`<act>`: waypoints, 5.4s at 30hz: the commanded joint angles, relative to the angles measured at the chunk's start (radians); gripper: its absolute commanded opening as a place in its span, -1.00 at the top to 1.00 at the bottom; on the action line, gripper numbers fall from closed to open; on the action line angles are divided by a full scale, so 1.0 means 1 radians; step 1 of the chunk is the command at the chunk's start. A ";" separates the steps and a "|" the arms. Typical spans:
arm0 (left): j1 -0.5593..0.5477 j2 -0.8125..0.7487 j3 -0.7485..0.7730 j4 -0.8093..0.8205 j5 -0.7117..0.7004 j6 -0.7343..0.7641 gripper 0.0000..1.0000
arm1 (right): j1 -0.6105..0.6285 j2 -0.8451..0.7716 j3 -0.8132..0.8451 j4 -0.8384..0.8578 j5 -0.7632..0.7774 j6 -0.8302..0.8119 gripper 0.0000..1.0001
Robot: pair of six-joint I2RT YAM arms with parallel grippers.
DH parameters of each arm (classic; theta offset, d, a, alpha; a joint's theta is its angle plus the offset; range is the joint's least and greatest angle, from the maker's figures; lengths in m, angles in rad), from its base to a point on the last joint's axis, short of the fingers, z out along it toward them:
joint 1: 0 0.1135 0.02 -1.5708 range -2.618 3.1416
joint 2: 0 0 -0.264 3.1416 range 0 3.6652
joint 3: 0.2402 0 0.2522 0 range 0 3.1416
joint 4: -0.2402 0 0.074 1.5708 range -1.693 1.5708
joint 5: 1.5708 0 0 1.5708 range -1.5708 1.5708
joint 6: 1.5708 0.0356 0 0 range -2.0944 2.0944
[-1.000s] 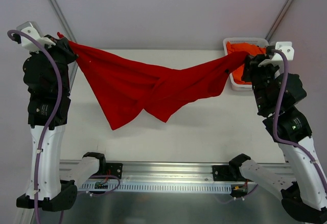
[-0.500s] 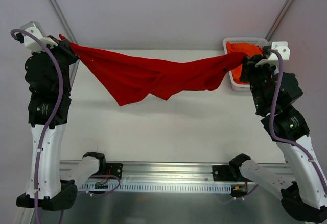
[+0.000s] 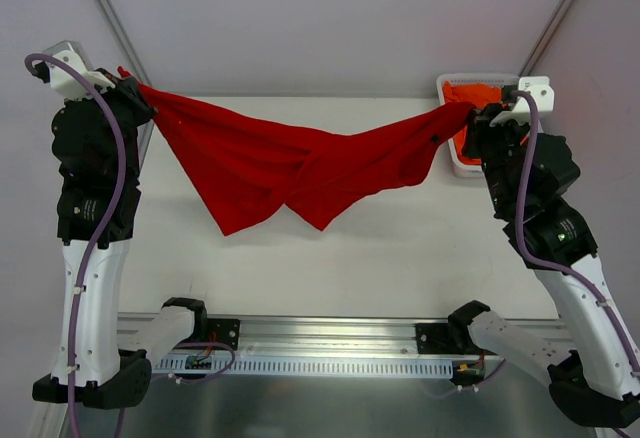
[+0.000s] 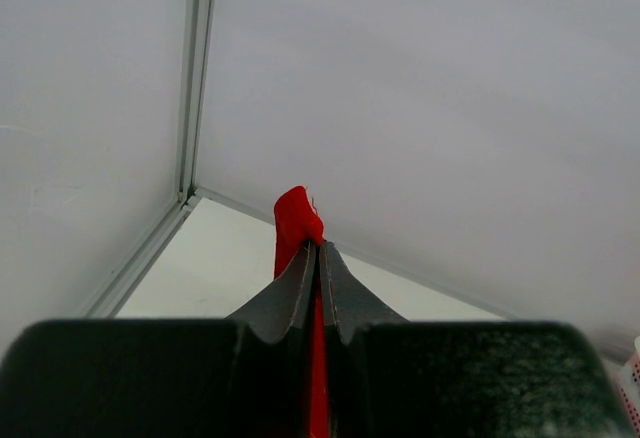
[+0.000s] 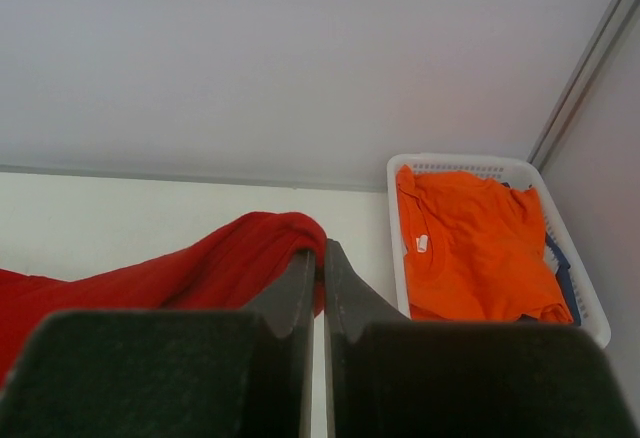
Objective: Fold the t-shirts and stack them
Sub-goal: Flatten the tshirt out
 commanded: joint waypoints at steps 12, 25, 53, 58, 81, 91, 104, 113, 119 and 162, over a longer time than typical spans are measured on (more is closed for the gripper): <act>0.007 -0.005 -0.019 0.039 0.011 -0.001 1.00 | -0.010 0.006 0.031 0.027 -0.011 0.007 0.99; 0.007 0.083 -0.135 0.051 0.019 -0.035 1.00 | -0.010 0.032 -0.036 0.022 -0.054 0.058 0.99; 0.015 0.798 -0.199 0.243 -0.009 -0.081 -0.18 | -0.070 0.382 -0.228 0.131 -0.174 0.164 0.99; 0.009 0.743 -0.258 0.239 -0.026 -0.113 -0.81 | -0.084 0.388 -0.238 0.134 -0.195 0.165 0.99; -0.242 0.125 -0.798 -0.066 -0.064 -0.515 -0.50 | -0.167 0.458 -0.216 0.154 -0.309 0.208 0.99; -0.284 0.058 -0.965 -0.097 0.005 -0.671 -0.31 | -0.175 0.460 -0.216 0.160 -0.332 0.222 0.99; -0.347 0.159 -1.015 0.013 -0.046 -0.681 -0.23 | -0.190 0.428 -0.241 0.171 -0.365 0.237 0.99; -0.347 0.271 -0.989 0.096 -0.069 -0.641 -0.20 | -0.190 0.395 -0.250 0.171 -0.376 0.231 0.99; -0.352 0.314 -0.981 0.105 -0.078 -0.641 0.13 | -0.191 0.388 -0.253 0.169 -0.381 0.233 0.99; -0.353 -0.210 -0.068 -0.064 -0.494 -0.067 1.00 | -0.197 -0.032 0.140 -0.049 -0.174 0.076 0.99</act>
